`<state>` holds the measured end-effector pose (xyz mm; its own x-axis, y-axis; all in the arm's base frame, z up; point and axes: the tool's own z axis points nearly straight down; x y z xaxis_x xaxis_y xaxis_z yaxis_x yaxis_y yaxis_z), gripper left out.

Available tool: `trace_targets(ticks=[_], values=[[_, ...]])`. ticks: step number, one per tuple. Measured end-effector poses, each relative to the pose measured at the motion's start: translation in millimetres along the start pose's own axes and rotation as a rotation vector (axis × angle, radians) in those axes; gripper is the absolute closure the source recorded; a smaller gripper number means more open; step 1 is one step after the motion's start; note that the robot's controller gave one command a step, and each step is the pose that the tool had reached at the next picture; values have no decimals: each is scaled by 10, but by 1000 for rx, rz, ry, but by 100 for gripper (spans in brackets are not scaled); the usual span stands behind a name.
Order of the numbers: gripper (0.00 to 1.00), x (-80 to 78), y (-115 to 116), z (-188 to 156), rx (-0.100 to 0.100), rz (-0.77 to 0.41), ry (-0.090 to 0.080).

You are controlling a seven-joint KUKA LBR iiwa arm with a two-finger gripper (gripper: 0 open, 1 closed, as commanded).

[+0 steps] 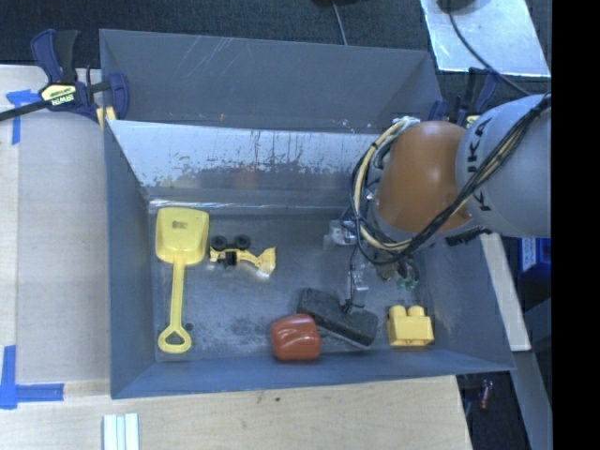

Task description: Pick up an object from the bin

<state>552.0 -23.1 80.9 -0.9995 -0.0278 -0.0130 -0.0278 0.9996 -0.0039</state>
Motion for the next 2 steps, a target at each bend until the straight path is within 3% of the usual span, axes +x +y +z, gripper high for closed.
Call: trace_targets(ticks=[1,2], values=[[0,13,-20,38,-4,-225,-3],[0,-229,-99,104,-2,-293,-4]])
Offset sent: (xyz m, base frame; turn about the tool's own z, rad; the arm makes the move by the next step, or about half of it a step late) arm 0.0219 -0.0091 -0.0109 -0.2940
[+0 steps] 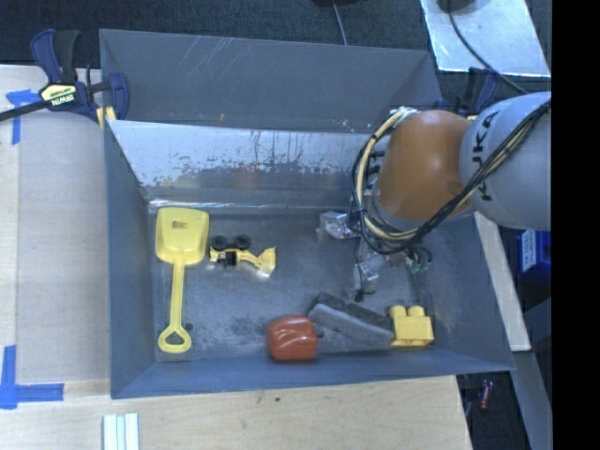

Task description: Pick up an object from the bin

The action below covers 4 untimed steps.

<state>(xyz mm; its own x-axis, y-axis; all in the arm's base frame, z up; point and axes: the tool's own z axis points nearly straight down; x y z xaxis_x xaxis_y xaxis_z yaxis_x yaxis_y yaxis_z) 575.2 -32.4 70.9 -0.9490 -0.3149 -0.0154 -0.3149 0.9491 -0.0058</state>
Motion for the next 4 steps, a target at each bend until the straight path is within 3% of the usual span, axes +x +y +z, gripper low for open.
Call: trace_targets(ticks=[1,2,3,4], values=[[0,-549,787,-6,0,-88,-7],[0,-189,10,0,8,-42,-1],[0,-510,678,0,-2,-80,-14],[0,-182,17,1,10,338,-8]])
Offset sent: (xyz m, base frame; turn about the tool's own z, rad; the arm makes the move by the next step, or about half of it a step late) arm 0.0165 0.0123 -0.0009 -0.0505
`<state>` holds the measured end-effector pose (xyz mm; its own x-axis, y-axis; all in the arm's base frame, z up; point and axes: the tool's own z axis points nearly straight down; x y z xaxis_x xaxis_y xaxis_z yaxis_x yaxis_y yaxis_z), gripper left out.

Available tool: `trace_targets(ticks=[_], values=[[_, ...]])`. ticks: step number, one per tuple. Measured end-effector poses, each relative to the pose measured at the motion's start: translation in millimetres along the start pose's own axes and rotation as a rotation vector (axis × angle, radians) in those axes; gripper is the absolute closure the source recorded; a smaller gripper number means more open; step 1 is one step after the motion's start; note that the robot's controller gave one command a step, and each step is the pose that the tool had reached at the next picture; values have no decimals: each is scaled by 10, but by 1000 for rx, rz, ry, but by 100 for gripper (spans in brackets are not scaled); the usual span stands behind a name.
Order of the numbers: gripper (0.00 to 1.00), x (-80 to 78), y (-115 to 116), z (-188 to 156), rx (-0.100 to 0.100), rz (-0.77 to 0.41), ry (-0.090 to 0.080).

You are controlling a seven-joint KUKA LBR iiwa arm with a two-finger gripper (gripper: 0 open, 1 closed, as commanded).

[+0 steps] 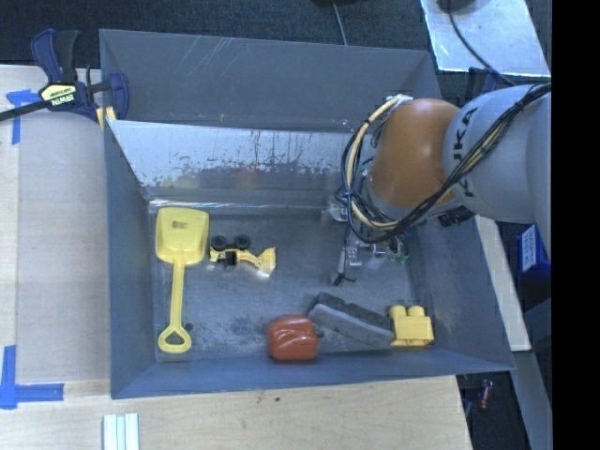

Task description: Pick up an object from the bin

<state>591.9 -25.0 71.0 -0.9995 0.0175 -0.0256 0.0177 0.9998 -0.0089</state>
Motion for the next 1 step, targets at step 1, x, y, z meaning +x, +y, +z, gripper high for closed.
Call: trace_targets(ticks=[1], values=[[100,83,1196,-43,-16,-188,-9]])
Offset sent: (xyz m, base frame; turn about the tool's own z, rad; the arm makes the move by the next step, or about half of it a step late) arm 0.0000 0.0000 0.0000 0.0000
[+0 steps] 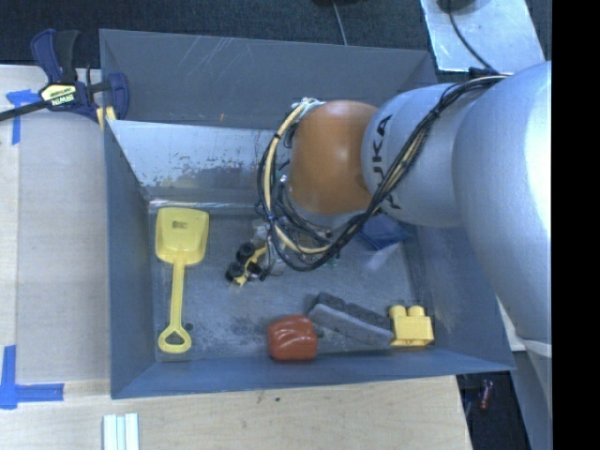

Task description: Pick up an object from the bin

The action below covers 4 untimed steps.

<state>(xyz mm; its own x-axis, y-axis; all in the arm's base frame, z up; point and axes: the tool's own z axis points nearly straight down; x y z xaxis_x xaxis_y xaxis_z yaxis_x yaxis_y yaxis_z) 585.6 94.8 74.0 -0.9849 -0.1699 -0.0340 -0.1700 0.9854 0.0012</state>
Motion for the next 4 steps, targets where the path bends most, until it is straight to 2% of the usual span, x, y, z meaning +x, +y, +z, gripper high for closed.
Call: trace_targets(ticks=[1,2,3,4], values=[[100,0,0,0,0,0,0],[100,-4,-66,-165,1,-25,-6],[100,-52,-37,-353,0,-15,-6],[100,-70,32,-888,0,-28,-13]])
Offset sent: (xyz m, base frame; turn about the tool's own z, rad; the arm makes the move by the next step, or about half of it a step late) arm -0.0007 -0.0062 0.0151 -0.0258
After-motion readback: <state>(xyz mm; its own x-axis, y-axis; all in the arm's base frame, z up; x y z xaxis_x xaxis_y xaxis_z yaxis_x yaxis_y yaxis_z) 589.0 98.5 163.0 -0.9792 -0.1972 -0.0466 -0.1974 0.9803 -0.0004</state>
